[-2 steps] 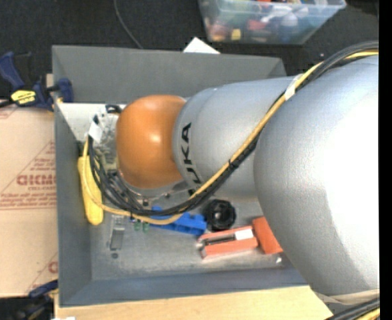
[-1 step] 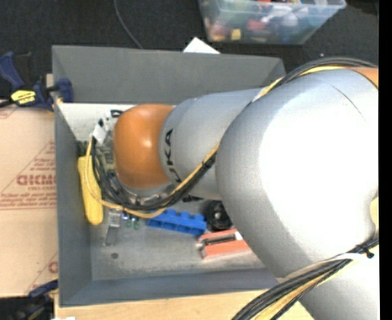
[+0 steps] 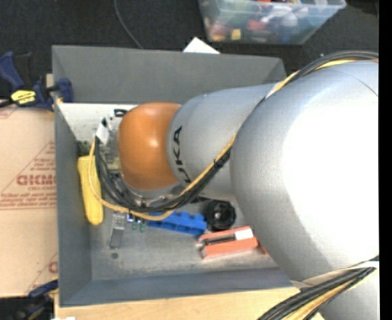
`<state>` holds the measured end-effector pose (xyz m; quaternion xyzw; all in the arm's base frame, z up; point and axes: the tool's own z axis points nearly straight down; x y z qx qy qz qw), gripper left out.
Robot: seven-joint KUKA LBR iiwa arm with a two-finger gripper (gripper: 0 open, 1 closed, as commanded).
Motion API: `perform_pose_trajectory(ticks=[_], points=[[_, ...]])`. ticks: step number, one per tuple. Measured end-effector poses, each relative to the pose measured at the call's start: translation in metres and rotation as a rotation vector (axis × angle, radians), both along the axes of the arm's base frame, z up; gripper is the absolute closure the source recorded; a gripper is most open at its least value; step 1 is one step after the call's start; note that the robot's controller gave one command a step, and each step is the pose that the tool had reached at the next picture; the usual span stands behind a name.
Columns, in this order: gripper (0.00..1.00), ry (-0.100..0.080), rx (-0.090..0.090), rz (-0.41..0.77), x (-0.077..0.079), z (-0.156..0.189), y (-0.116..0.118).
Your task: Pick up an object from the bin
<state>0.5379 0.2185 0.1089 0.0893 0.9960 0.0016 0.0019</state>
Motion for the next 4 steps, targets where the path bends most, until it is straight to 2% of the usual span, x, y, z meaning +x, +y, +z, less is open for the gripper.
perform_pose_trajectory(ticks=[1,2,3,4], points=[[1.0,0.0,0.0,-0.115,0.034,-0.038,-0.051],[1.0,0.0,0.001,-0.116,0.034,-0.038,-0.051],[1.0,-0.011,0.004,-0.154,0.06,0.029,-0.064],[1.0,0.007,-0.002,-0.108,0.04,0.039,-0.087]])
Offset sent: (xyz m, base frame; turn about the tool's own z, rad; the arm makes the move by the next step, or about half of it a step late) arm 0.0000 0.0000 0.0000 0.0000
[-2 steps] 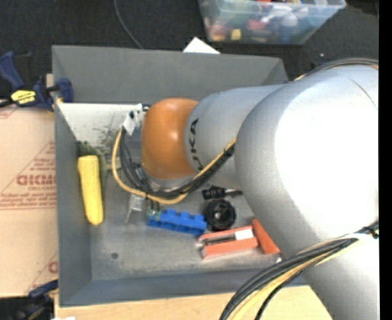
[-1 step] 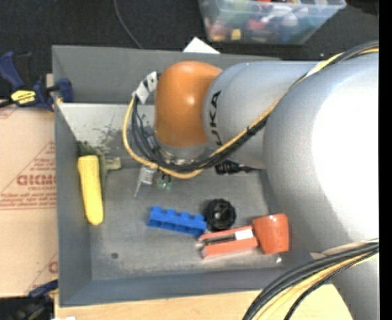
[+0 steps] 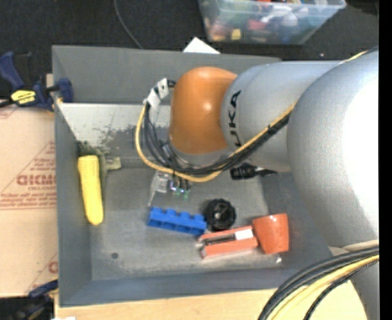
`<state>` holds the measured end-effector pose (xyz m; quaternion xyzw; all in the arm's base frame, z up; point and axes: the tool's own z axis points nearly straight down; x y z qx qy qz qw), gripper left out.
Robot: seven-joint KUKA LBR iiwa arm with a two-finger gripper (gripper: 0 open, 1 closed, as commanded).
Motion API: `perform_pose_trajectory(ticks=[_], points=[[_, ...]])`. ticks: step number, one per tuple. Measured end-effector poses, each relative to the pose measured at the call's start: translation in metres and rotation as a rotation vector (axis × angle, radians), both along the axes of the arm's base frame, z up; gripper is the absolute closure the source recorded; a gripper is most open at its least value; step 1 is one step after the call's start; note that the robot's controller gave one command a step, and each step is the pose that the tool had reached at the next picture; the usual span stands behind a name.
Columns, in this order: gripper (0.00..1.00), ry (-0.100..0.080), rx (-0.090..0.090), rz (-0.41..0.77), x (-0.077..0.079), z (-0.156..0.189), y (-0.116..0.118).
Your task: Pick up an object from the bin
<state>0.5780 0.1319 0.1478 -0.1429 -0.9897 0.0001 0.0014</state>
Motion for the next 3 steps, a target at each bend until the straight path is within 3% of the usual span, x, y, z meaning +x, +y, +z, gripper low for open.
perform_pose_trajectory(ticks=[1,2,3], points=[[0.0,-0.006,0.003,-0.176,-0.0256,-0.0331,0.0139],[0.0,-0.008,0.004,-0.183,-0.0257,-0.0334,0.0144],[0.0,0.0,0.005,-0.208,-0.0166,-0.0261,0.0058]])
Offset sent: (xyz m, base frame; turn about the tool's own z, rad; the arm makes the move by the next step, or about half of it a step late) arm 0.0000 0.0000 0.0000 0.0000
